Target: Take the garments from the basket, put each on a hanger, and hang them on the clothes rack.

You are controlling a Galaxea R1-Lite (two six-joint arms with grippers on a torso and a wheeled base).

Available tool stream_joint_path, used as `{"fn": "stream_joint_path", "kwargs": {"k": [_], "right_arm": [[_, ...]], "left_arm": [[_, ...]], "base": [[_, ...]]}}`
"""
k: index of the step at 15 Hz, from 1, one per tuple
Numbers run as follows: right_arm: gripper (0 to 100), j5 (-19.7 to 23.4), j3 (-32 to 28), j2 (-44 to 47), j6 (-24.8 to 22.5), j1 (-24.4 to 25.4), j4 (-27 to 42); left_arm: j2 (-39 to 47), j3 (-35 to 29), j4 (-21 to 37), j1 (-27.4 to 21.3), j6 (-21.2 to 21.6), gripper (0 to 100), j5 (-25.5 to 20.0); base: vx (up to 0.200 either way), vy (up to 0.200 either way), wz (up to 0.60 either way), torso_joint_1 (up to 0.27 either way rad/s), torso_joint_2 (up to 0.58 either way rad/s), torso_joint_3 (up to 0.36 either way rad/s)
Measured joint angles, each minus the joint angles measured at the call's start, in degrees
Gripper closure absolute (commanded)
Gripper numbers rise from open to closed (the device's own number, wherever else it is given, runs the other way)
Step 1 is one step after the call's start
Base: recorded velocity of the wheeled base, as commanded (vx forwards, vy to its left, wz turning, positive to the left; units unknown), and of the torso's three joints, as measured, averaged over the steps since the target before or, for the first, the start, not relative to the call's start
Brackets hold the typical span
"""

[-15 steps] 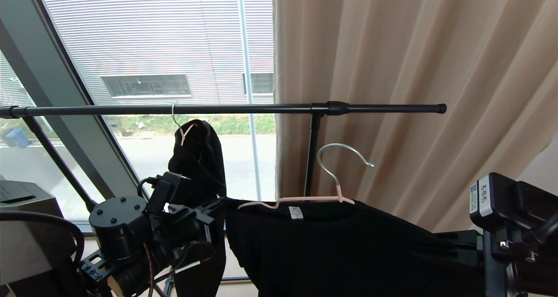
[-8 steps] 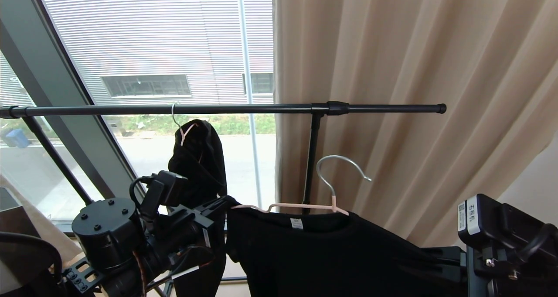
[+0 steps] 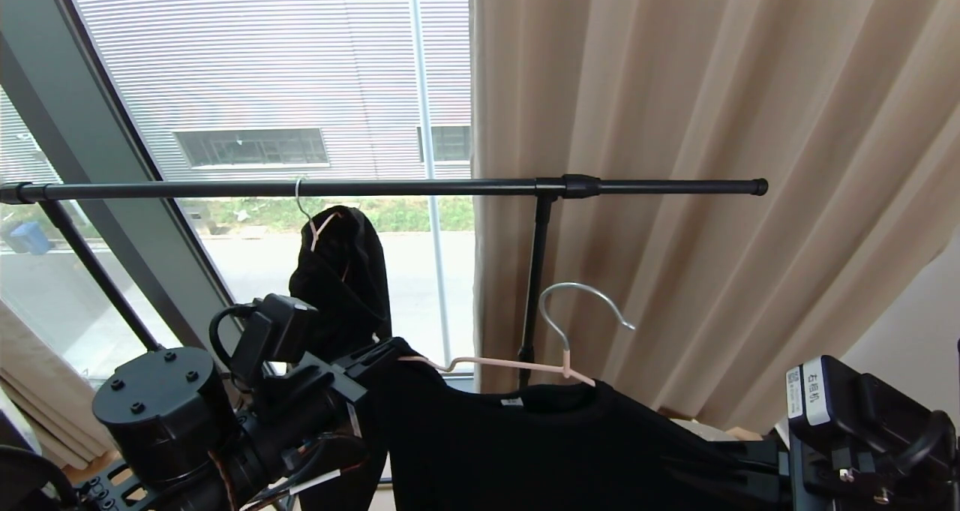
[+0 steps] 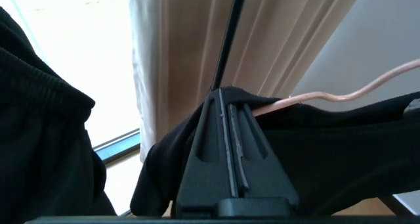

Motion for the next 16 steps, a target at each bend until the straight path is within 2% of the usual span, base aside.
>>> {"fn": "stream_joint_path", "kwargs": {"k": [4,10,16], "right_arm": [[100,0.1,1.1,1.5,1.1,0.0,-2.2],[100,-2.5,1.1,0.1,0.5,-2.7,-2.4],[100,-2.1,0.8,-1.5,0.7,-3.1,-2.3]], "left_arm": [[-1.3,0.8,0.0,-1.6,0.7,100,0.1],[-1.7,0.7,-0.1,3.4,6.4,100,0.0],[-0.7,2.1,0.0,2.2,6.8,100,0.2]], "base": [[0.0,0.0,0.0,0.0,0.0,0.0],[0.0,0.0,0.0,0.0,0.0,0.0],[0.0,0.0,0.0,0.0,0.0,0.0]]}}
